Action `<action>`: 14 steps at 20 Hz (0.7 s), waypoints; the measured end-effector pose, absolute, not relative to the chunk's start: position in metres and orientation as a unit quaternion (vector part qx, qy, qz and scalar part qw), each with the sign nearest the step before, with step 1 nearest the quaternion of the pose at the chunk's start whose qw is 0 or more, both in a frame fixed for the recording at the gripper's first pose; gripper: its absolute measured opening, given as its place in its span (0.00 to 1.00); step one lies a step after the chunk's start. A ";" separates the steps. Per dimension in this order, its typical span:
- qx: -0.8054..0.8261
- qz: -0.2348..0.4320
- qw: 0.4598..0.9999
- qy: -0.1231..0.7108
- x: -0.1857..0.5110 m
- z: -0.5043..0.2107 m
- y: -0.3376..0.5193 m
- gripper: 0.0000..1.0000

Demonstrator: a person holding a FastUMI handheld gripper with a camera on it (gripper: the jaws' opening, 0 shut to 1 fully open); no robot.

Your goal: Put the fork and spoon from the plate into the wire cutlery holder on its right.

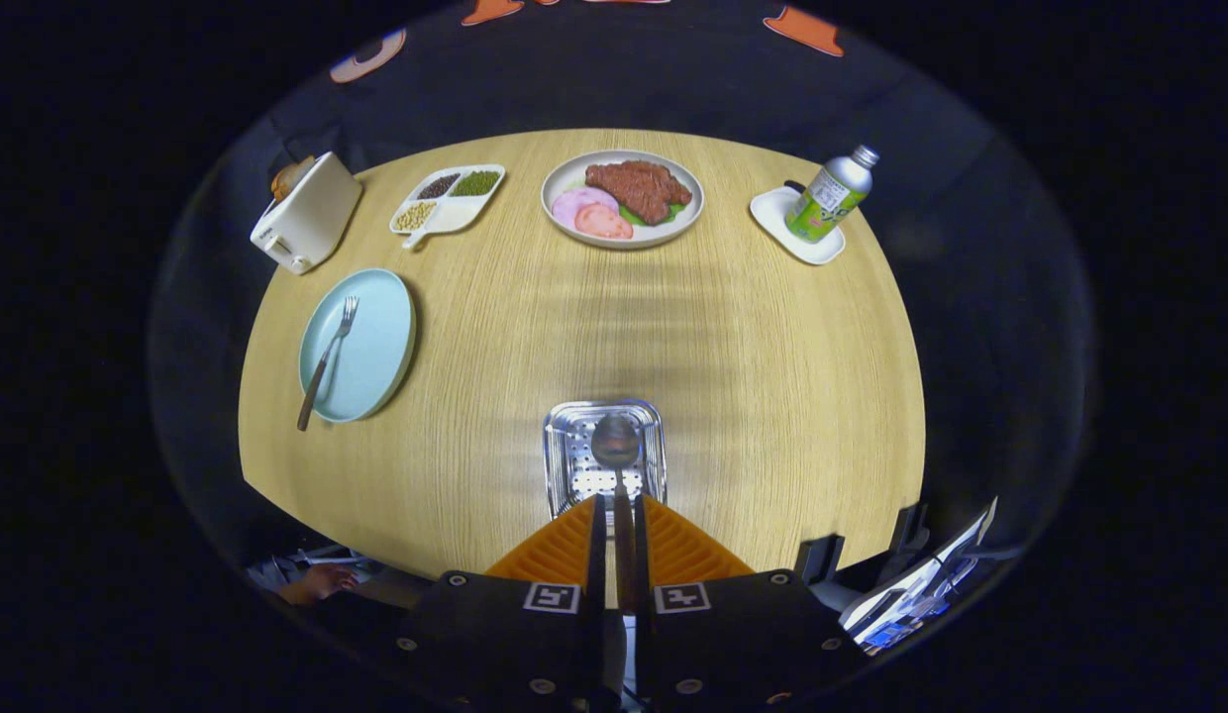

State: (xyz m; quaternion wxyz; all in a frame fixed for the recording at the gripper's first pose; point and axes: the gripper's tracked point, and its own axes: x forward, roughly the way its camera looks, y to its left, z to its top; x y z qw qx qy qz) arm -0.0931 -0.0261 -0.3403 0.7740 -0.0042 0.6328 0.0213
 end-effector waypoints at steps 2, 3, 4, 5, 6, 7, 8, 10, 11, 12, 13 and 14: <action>0.023 0.031 0.801 0.597 -0.073 -0.332 -0.009 0.14; 0.034 0.034 0.813 0.580 -0.064 -0.328 -0.001 0.16; 0.044 0.037 0.826 0.561 -0.056 -0.323 0.005 0.19; 0.054 0.039 0.838 0.542 -0.047 -0.318 0.012 0.31; 0.067 0.046 0.852 0.518 -0.037 -0.308 0.022 0.36; 0.076 0.050 0.867 0.490 -0.026 -0.297 0.030 0.46; 0.078 0.052 0.882 0.462 -0.014 -0.289 0.036 0.51; 0.073 0.057 0.912 0.399 0.007 -0.263 0.049 0.59; 0.067 0.063 0.924 0.370 0.014 -0.251 0.058 0.66; 0.060 0.068 0.934 0.345 0.019 -0.242 0.068 0.69; 0.055 0.072 0.942 0.324 0.024 -0.234 0.079 0.73; 0.052 0.076 0.947 0.307 0.028 -0.229 0.090 0.77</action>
